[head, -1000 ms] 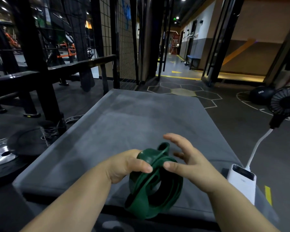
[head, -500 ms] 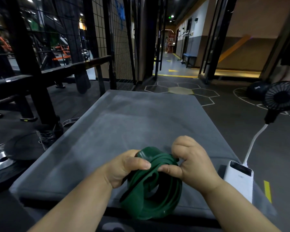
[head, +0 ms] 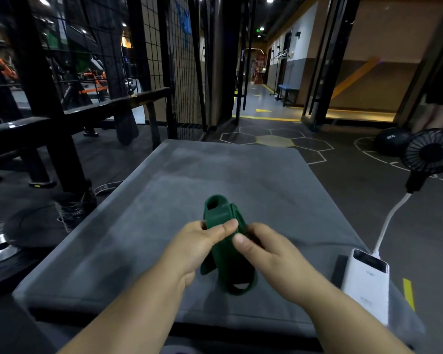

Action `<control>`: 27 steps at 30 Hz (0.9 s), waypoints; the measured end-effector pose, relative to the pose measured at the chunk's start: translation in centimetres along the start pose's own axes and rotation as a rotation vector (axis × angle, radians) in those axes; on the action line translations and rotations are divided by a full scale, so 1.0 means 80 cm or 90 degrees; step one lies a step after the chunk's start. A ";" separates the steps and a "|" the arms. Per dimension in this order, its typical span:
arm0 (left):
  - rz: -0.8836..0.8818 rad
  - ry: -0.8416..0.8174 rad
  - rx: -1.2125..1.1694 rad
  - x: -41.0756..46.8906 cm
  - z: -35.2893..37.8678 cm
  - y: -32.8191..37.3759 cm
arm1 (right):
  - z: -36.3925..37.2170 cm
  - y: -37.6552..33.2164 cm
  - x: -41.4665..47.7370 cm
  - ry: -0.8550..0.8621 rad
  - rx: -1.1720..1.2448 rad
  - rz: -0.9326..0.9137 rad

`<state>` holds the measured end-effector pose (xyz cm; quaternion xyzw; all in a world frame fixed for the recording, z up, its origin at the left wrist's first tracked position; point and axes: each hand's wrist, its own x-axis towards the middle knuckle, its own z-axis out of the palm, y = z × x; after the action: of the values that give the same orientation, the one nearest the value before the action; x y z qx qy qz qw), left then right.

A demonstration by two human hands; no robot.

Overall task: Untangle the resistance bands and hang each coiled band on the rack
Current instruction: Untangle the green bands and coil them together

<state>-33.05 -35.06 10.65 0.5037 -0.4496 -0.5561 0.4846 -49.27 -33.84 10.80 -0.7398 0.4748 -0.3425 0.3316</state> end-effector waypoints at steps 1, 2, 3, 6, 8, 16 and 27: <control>-0.009 -0.005 0.004 -0.001 0.003 -0.001 | 0.008 0.001 0.001 -0.005 -0.008 0.013; -0.022 -0.012 0.004 -0.001 0.005 -0.002 | 0.012 0.003 0.002 0.008 -0.021 0.019; -0.038 -0.015 -0.001 0.000 0.005 -0.003 | 0.014 0.007 0.004 0.030 -0.037 0.025; -0.080 0.003 0.006 0.000 0.003 -0.003 | 0.007 0.012 0.011 0.038 -0.009 0.087; -0.085 0.003 0.033 0.000 0.000 -0.004 | 0.001 0.013 0.012 0.041 0.010 0.100; 0.004 -0.060 0.214 -0.004 0.004 -0.010 | -0.015 0.028 0.019 0.049 0.169 0.164; 0.331 0.219 0.478 -0.014 0.019 -0.027 | -0.017 0.042 0.018 -0.071 0.399 0.141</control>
<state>-34.74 -33.64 8.77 0.5993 -0.6436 -0.1249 0.4594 -51.58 -36.53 9.08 -0.5636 0.4050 -0.3927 0.6034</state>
